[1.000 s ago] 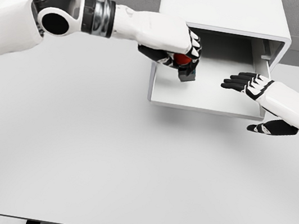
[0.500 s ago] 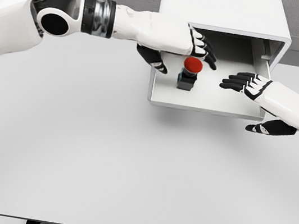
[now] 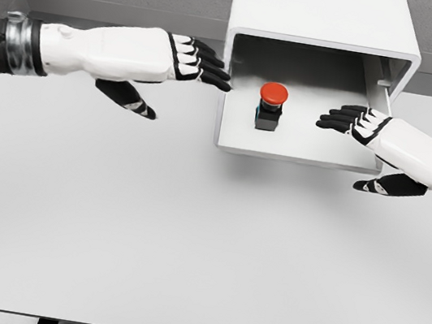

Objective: Slide open multi-storey tabletop storage cabinets and put open load switch and slide close multi-storey tabletop storage cabinets

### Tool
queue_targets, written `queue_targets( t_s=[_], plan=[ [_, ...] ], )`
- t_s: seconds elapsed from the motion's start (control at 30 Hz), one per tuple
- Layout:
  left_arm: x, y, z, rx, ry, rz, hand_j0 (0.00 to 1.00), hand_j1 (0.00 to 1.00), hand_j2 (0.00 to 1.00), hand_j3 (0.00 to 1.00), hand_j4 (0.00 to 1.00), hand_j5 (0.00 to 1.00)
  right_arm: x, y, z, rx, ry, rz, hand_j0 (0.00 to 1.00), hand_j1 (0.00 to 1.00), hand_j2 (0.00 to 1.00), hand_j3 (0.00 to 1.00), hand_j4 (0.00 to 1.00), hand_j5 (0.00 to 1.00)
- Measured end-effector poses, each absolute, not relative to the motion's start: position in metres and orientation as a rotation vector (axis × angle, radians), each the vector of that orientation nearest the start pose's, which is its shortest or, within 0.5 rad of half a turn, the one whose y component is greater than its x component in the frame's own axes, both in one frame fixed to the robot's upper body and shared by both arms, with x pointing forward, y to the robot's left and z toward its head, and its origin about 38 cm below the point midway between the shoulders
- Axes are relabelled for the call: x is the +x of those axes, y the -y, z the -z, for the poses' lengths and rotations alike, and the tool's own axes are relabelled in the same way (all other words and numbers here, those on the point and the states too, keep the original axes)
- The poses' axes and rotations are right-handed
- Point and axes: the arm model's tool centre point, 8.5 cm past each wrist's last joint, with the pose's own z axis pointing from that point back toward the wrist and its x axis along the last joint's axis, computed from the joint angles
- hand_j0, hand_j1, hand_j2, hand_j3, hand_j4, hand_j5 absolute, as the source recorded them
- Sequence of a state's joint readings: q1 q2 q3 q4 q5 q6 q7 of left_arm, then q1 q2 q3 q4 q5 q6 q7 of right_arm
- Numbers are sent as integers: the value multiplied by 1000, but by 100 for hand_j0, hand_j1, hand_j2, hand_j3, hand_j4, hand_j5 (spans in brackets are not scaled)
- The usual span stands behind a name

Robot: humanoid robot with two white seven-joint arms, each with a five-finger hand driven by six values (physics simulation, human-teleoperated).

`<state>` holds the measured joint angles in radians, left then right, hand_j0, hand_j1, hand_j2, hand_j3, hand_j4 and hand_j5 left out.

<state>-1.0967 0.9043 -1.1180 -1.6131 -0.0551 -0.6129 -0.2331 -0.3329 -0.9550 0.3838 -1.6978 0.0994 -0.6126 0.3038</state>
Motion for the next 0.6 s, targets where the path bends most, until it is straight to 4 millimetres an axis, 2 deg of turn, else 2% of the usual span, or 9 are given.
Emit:
queue_targets(
  t_s=[0.1,0.23,0.4,0.6],
  plan=[
    [415,-262,-282,-256,-2399,-2661,100,100,100,100,100,100,370,314,-247,-249,1851,-1722,100,100,100,100,100,100],
    [425,-296,-274,-371,-2496,-2692,100,100,100,100,100,100,372,307,-242,-224,1866,-1704,100,100,100,100,100,100],
    [449,-313,-262,-461,-2597,-2702,100,100,100,100,100,100,378,305,-237,-217,1866,-1685,100,100,100,100,100,100],
    [455,-322,-249,-481,-2631,-2734,100,100,100,100,100,100,390,307,-236,-230,1859,-1663,100,100,100,100,100,100]
  ],
)
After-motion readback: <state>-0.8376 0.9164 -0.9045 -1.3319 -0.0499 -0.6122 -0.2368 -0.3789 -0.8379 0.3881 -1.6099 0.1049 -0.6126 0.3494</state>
